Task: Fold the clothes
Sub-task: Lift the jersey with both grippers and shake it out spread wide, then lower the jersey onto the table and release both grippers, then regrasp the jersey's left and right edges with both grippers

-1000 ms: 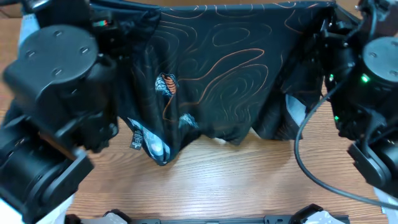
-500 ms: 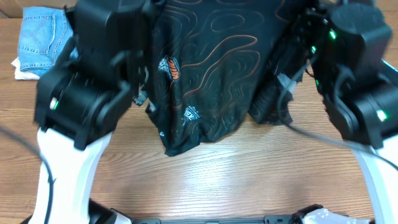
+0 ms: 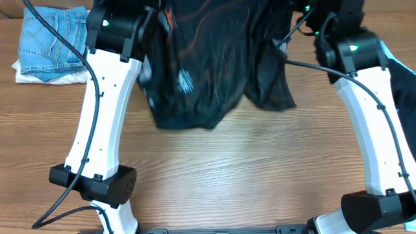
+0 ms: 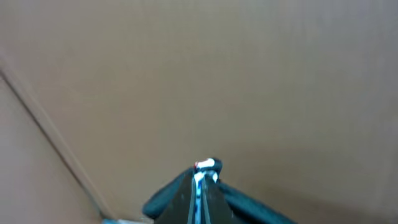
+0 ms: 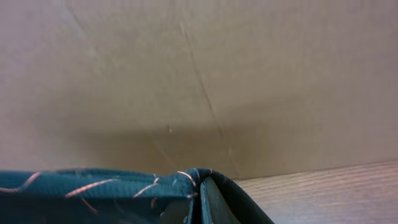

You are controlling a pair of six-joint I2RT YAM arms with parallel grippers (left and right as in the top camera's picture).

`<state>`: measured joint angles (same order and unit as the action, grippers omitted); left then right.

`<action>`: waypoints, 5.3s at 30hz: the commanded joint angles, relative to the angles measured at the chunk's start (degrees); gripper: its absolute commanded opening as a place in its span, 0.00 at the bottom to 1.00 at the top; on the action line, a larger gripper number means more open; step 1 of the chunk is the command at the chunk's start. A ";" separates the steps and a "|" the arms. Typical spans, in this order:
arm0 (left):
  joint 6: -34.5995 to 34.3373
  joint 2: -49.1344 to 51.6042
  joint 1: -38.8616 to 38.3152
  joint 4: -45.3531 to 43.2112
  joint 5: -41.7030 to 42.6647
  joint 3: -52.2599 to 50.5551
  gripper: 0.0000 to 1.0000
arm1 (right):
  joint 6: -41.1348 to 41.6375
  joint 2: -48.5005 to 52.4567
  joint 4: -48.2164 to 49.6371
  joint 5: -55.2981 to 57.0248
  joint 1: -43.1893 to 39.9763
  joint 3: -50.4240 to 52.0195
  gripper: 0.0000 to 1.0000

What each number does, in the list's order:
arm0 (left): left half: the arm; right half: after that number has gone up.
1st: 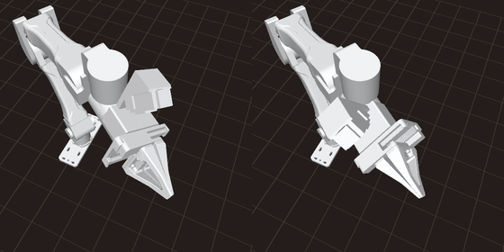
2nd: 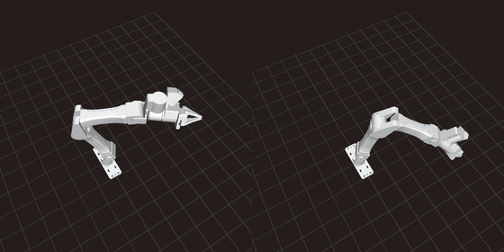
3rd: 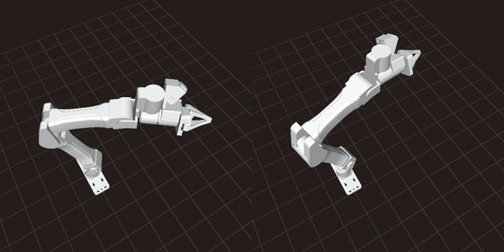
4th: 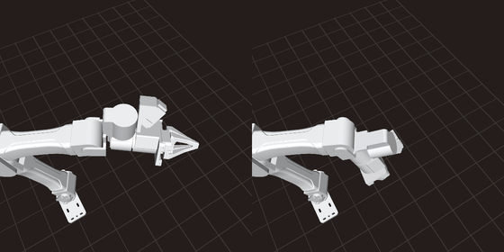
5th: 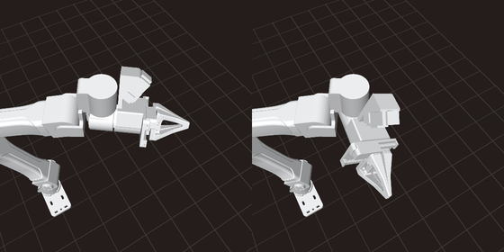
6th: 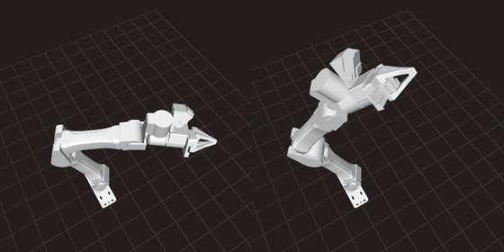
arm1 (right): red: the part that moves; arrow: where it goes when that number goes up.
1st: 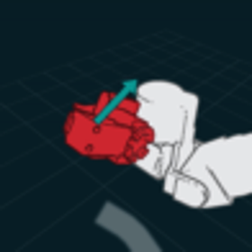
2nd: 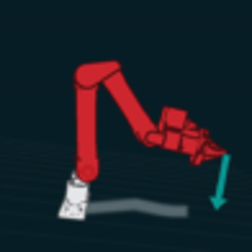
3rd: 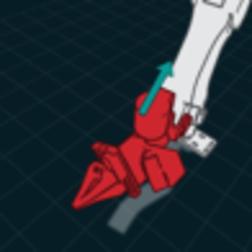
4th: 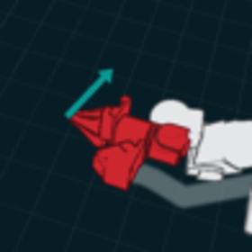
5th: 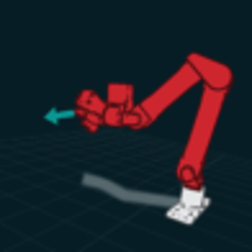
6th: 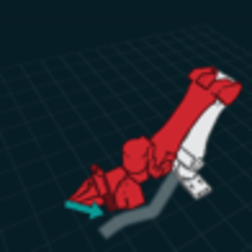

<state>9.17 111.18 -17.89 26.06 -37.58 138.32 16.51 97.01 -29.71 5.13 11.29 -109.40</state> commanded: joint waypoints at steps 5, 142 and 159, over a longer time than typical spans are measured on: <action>2.19 -5.92 -1.42 14.80 -9.18 8.68 0.04 | -0.37 -5.40 -12.55 -0.85 -4.61 -11.98 0.04; 18.88 23.43 13.03 49.96 40.65 -28.02 0.04 | 0.55 9.99 -16.20 -16.76 -25.81 33.57 0.81; 18.91 23.43 13.05 49.96 41.66 -28.02 0.04 | -2.01 19.76 -12.98 -12.76 -25.94 34.88 0.83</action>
<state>28.69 134.17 -4.89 76.07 2.83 110.32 14.92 114.30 -42.59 -9.15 -14.74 -75.37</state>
